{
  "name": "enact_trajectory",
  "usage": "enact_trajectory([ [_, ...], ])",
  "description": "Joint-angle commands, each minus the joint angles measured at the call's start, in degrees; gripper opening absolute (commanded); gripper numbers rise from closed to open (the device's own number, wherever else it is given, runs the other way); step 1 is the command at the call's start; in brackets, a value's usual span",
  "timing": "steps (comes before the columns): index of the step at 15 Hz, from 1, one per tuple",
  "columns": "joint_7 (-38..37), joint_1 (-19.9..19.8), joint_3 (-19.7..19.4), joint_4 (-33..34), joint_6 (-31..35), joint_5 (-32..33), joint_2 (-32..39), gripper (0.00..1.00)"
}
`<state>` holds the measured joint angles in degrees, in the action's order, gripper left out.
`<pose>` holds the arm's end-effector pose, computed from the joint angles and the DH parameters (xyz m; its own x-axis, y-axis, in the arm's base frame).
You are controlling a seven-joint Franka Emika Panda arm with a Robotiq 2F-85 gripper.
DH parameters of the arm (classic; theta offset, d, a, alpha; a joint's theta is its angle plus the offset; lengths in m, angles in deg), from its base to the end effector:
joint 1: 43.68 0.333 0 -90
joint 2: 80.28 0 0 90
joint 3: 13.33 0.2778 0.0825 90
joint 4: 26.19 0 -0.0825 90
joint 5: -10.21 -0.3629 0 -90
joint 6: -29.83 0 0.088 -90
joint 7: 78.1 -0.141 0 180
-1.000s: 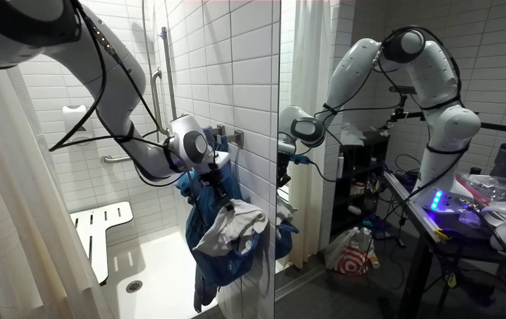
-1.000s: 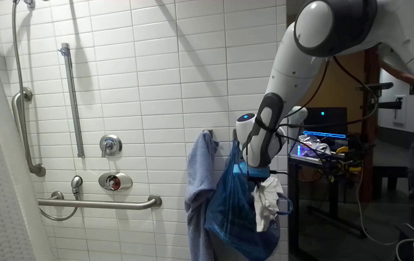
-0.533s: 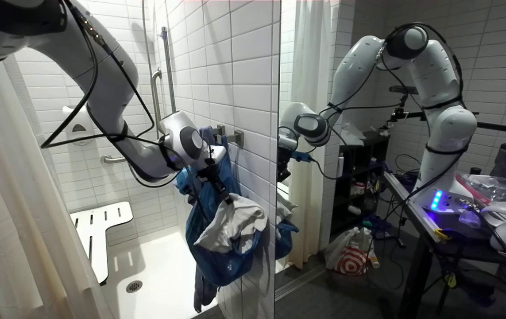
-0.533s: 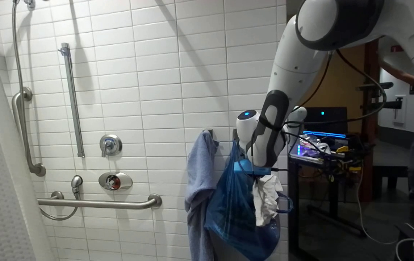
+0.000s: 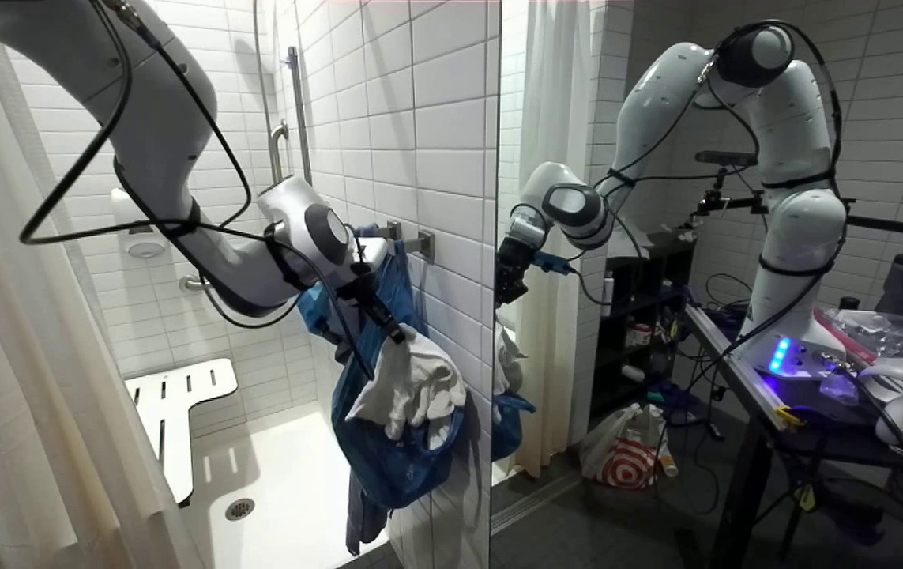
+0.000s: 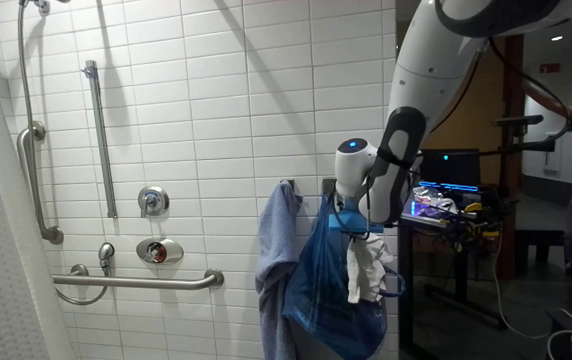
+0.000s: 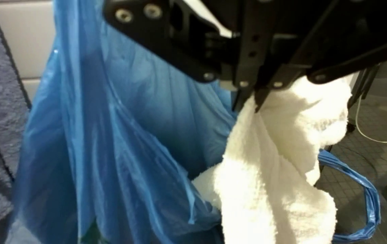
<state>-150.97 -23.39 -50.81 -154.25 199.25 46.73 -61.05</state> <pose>0.5504 -0.1364 0.2351 0.5179 -0.6606 0.5434 -0.7702 -0.6366 -0.0398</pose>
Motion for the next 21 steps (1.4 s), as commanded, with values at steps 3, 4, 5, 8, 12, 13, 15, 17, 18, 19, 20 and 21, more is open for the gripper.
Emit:
enact_trajectory([
  [3,-4.8,5.6,-6.9,-5.9,3.2,9.3,-7.7,0.01],
  [4,-5.7,5.9,-7.4,-5.9,3.5,10.0,-8.1,0.01],
  [5,-7.3,6.8,-9.0,-6.0,4.1,12.1,-8.6,0.01],
  [8,-12.2,8.8,-12.5,-5.2,5.3,17.3,-9.8,0.01],
  [12,-19.6,12.5,-17.3,-5.3,3.4,27.4,-15.4,0.01],
  [13,-22.3,13.5,-18.2,-5.1,3.1,31.4,-16.8,0.01],
  [15,-27.7,14.7,-18.7,-4.9,1.5,40.2,-20.5,0.01],
  [17,-33.0,14.8,-17.3,-5.5,-1.5,49.0,-24.9,0.01],
  [18,-35.1,14.6,-16.3,-6.3,-3.7,52.9,-27.7,0.01],
  [19,-37.4,14.6,-15.1,-6.7,-5.4,55.9,-29.3,0.01],
  [20,-39.1,14.4,-13.9,-7.3,-7.0,58.1,-30.8,0.01],
  [21,-40.8,14.2,-12.5,-8.1,-9.0,60.0,-32.7,0.01],
])
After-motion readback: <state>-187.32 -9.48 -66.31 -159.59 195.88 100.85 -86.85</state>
